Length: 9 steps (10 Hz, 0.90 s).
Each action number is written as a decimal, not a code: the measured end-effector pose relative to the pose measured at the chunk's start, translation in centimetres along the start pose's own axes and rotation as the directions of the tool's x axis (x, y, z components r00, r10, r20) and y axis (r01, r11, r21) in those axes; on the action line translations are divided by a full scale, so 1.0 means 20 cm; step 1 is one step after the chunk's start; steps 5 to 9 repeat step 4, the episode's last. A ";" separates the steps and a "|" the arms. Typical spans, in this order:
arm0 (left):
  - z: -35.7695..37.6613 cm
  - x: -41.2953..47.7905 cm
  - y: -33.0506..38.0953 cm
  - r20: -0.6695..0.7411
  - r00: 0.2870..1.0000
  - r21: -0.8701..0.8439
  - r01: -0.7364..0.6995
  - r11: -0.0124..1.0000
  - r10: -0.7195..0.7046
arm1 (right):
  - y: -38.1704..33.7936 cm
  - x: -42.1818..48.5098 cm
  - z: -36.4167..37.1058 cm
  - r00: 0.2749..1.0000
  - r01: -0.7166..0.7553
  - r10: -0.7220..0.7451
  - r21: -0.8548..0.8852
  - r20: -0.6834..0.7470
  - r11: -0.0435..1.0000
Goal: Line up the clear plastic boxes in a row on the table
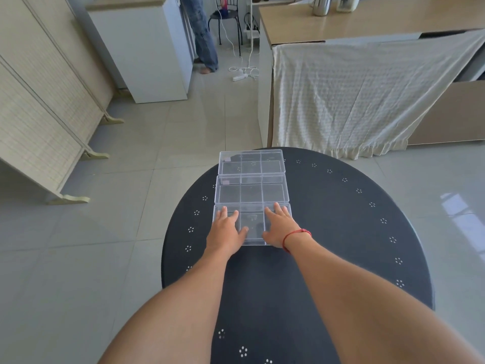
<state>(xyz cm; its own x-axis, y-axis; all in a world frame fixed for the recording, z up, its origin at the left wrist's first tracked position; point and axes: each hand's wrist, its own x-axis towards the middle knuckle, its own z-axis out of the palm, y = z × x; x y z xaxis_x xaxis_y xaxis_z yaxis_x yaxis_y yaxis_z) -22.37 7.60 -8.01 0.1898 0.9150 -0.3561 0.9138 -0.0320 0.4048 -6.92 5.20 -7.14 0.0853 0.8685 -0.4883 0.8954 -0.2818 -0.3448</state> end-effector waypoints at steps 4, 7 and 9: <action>0.07 -0.14 0.31 -0.134 0.988 0.023 -0.075 0.997 0.078 | 0.24 -0.19 -0.14 0.983 -0.006 0.014 0.045 -0.184 0.999; 0.07 -0.14 0.31 -0.134 0.988 0.023 -0.075 0.997 0.078 | 0.24 -0.19 -0.14 0.983 -0.006 0.014 0.045 -0.184 0.999; 0.07 -0.14 0.31 -0.134 0.988 0.023 -0.075 0.997 0.078 | 0.24 -0.19 -0.14 0.983 -0.006 0.014 0.045 -0.184 0.999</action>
